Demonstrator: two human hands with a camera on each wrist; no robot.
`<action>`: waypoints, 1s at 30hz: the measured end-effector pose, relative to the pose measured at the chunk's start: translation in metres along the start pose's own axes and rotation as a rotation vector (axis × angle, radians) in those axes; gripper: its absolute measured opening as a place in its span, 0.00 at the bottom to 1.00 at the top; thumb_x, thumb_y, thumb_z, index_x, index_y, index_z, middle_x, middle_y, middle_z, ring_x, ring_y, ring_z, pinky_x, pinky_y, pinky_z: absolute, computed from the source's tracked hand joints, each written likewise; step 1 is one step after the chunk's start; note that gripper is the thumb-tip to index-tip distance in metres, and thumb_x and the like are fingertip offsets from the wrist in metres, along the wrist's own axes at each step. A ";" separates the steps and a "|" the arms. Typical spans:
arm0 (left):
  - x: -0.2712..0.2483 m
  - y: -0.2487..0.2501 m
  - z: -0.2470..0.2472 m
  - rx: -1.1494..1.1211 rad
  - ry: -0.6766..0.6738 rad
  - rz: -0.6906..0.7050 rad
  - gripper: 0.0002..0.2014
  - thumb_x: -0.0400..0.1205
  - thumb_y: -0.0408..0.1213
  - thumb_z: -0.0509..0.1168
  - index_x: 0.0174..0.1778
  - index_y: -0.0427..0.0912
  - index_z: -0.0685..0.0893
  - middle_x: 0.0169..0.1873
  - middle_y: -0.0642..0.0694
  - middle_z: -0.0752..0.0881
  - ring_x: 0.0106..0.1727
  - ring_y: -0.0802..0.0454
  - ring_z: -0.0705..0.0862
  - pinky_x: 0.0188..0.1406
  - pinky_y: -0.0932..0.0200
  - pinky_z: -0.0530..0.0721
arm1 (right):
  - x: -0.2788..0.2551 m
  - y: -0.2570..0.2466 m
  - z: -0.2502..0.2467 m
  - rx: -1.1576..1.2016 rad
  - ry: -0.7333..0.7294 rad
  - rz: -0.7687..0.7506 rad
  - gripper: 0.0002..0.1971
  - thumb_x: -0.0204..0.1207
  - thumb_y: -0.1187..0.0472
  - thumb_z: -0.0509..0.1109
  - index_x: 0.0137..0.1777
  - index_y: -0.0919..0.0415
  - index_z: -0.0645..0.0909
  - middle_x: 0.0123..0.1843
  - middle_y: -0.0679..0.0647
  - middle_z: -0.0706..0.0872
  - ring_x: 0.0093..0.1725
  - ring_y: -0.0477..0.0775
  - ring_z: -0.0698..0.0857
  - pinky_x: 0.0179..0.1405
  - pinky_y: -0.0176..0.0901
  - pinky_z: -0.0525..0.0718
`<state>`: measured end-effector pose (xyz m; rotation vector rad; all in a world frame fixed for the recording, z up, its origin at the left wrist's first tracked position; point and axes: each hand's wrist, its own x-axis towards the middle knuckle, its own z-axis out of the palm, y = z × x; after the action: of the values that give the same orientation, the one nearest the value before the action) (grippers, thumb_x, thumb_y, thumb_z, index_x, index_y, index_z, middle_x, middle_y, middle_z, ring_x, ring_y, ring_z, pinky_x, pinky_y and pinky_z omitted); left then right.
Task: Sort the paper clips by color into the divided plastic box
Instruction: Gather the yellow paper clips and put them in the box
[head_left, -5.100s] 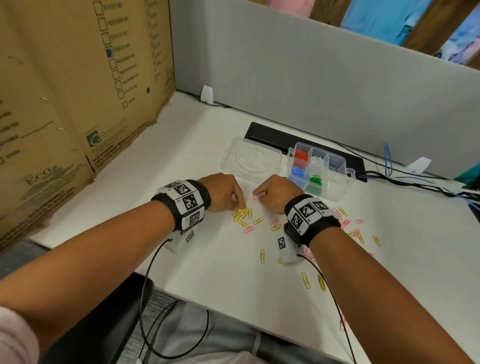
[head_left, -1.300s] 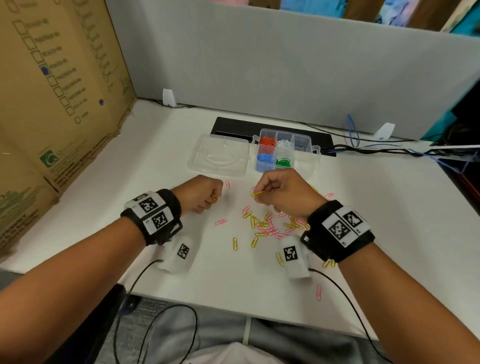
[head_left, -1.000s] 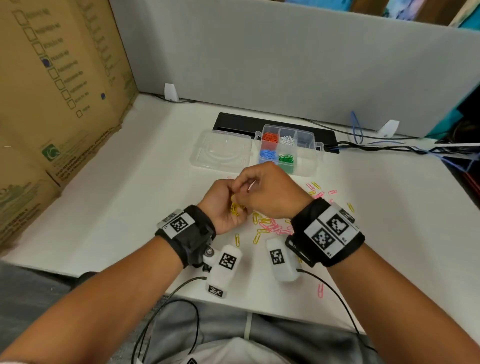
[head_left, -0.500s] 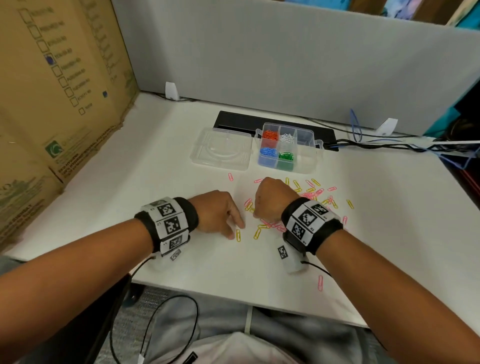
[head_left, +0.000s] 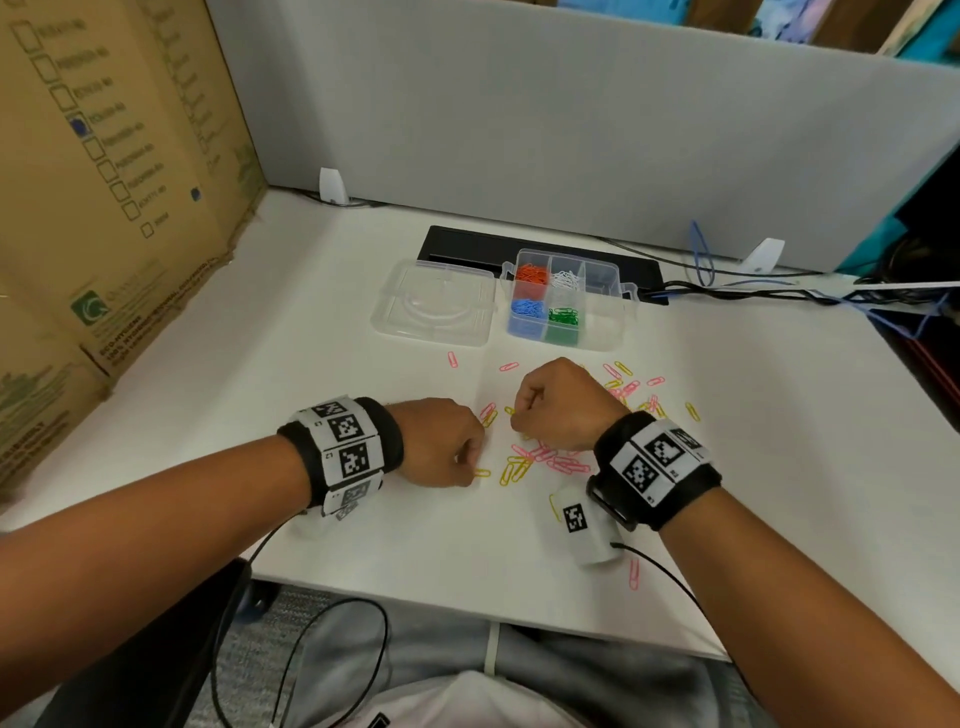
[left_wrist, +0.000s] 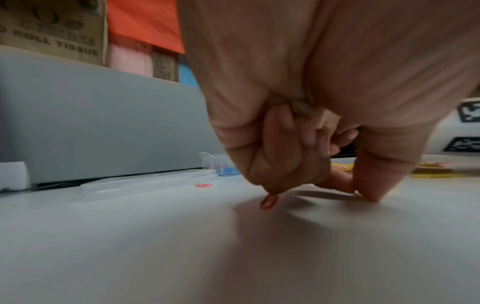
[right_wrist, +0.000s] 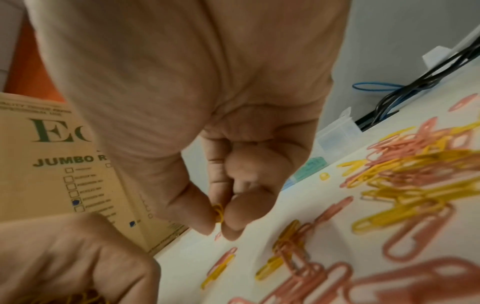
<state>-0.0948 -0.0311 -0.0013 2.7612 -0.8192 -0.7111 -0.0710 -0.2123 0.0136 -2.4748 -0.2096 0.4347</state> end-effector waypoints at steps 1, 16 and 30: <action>0.001 0.001 0.000 0.010 -0.015 -0.011 0.07 0.79 0.45 0.67 0.44 0.46 0.85 0.39 0.53 0.83 0.42 0.51 0.80 0.45 0.60 0.79 | -0.003 0.002 -0.002 0.023 0.002 -0.004 0.03 0.71 0.66 0.76 0.40 0.67 0.88 0.37 0.55 0.90 0.34 0.47 0.84 0.39 0.42 0.86; 0.030 0.015 -0.030 -2.034 0.094 -0.097 0.07 0.69 0.38 0.54 0.25 0.45 0.65 0.20 0.50 0.63 0.16 0.57 0.60 0.14 0.70 0.52 | -0.018 -0.019 -0.011 0.599 0.329 -0.168 0.09 0.72 0.72 0.74 0.35 0.59 0.82 0.33 0.58 0.86 0.33 0.51 0.84 0.35 0.50 0.86; 0.107 0.044 -0.047 -2.074 0.088 -0.260 0.11 0.75 0.37 0.53 0.35 0.38 0.78 0.27 0.48 0.79 0.15 0.57 0.72 0.08 0.73 0.61 | -0.015 0.035 -0.047 0.457 0.439 -0.149 0.07 0.74 0.62 0.77 0.36 0.54 0.87 0.35 0.47 0.89 0.29 0.43 0.81 0.34 0.37 0.81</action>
<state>-0.0143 -0.1255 0.0104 0.9101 0.3610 -0.7044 -0.0668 -0.2698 0.0323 -2.0232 -0.0976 -0.1213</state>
